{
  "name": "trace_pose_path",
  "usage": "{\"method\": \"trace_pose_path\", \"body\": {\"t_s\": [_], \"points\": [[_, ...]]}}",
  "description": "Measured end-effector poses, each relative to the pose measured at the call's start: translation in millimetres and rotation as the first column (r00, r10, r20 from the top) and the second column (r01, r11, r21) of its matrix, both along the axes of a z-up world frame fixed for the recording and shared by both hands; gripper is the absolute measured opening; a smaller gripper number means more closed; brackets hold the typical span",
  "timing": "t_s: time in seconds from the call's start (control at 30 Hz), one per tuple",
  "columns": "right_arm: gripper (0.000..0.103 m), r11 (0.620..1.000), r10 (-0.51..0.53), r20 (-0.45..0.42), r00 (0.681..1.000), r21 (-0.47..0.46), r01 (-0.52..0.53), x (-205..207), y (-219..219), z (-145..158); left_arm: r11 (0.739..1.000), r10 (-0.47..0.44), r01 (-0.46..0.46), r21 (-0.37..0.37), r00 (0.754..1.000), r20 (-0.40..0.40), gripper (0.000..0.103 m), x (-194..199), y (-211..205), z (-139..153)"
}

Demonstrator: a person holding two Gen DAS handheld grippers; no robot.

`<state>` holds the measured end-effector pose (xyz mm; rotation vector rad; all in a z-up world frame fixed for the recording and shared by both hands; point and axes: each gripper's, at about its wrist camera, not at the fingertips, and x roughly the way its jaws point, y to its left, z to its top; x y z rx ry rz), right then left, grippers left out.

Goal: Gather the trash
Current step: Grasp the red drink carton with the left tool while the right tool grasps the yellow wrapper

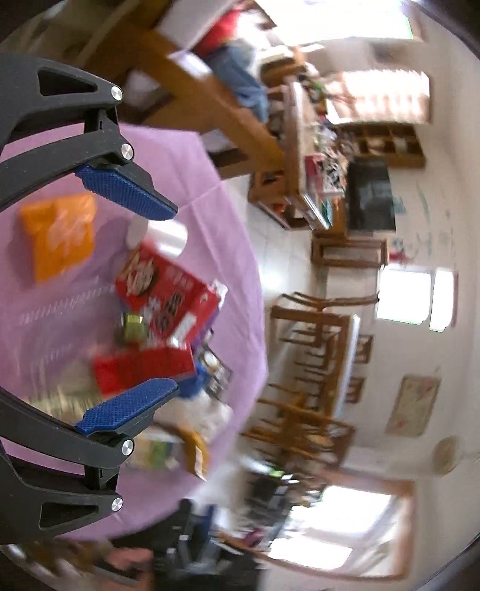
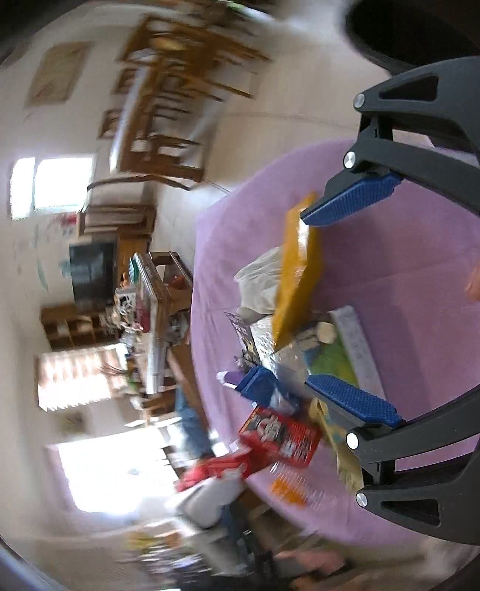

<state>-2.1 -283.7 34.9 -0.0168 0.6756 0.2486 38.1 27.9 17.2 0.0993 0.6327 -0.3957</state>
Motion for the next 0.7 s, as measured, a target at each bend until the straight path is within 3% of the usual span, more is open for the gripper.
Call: {"method": "trace_pose_path", "body": {"t_s": [0.13, 0.23, 0.3, 0.33, 0.37, 0.4, 0.5, 0.6, 0.7], "points": [[0.081, 0.974, 0.062, -0.001, 0.998, -0.219, -0.061, 28, 29, -5, 0.992, -0.1, 0.102, 0.069, 0.995, -0.021, 0.091, 16, -6, -8], [0.067, 0.956, 0.109, -0.071, 0.992, -0.265, -0.124, 49, 33, -12, 0.979, -0.158, 0.159, 0.128, 0.987, -0.014, 0.094, 27, -23, -12], [0.063, 0.947, 0.116, -0.105, 0.988, -0.288, -0.141, 60, 33, -18, 0.974, -0.187, 0.19, 0.123, 0.982, -0.039, 0.094, 45, -28, -19], [0.06, 0.95, 0.113, -0.116, 0.987, -0.278, -0.142, 63, 30, -21, 0.974, -0.199, 0.204, 0.097, 0.978, -0.06, 0.093, 54, -31, -20], [0.053, 0.96, 0.113, -0.122, 0.986, -0.244, -0.14, 67, 26, -23, 0.975, -0.206, 0.212, 0.066, 0.975, -0.08, 0.085, 64, -30, -22], [0.048, 0.967, 0.115, -0.139, 0.984, -0.21, -0.143, 72, 25, -24, 0.977, -0.211, 0.214, 0.012, 0.97, -0.119, 0.069, 73, -30, -25], [0.038, 0.972, 0.115, -0.175, 0.978, -0.184, -0.147, 73, 23, -34, 0.983, -0.18, 0.169, -0.079, 0.969, -0.167, 0.068, 86, -23, -29], [0.024, 0.973, 0.123, -0.15, 0.981, -0.174, -0.149, 60, 26, -37, 0.985, -0.157, 0.144, -0.092, 0.976, -0.152, 0.062, 82, -21, -26], [0.019, 0.985, 0.103, -0.105, 0.989, -0.13, -0.116, 44, 21, -33, 0.985, -0.144, 0.131, -0.116, 0.983, -0.115, 0.057, 70, -17, -17]]}}
